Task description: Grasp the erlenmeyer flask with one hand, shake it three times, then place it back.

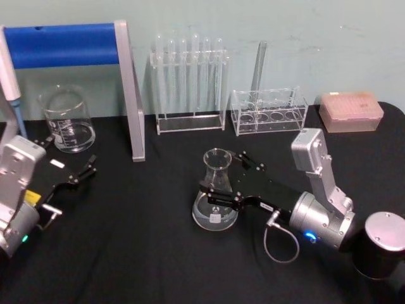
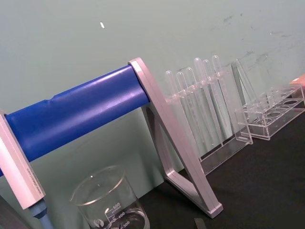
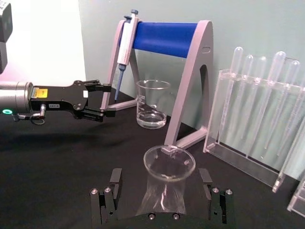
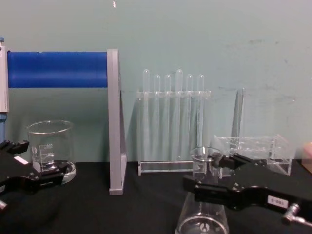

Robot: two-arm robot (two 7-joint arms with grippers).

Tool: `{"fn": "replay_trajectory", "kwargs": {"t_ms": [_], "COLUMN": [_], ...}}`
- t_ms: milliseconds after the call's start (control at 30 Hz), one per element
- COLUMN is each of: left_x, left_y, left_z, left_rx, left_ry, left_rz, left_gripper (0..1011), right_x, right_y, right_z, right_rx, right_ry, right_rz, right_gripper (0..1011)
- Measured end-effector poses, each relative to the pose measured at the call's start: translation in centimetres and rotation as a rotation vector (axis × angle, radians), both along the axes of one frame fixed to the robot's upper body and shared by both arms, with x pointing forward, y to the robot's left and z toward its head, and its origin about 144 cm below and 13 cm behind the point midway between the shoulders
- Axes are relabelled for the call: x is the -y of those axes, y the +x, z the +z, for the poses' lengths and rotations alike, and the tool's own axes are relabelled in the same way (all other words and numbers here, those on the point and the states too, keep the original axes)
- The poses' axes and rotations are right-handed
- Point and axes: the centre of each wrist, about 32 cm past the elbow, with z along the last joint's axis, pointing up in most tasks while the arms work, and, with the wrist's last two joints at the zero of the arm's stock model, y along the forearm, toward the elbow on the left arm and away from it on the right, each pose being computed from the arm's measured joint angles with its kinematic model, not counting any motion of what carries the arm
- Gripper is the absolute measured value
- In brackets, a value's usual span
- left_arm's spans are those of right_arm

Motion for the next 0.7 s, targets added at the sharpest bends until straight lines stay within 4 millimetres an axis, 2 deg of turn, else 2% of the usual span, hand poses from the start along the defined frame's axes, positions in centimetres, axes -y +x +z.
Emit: {"fn": "replay_trajectory", "kwargs": {"t_ms": [233, 700], "left_x": [0.00, 0.00], "left_y": [0.00, 0.00], "left_z": [0.00, 0.00], "left_rx": [0.000, 0.000], "left_ry": [0.000, 0.000], "left_rz": [0.000, 0.000], "left_gripper": [1001, 1001], "right_x": [-0.62, -0.68], "right_y": [0.66, 0.77], "right_z": [-0.10, -0.08], "right_rx": [-0.002, -0.003], "right_ry": [0.007, 0.006], "right_rz": [0.005, 0.001], "right_gripper": [1000, 1000]}}
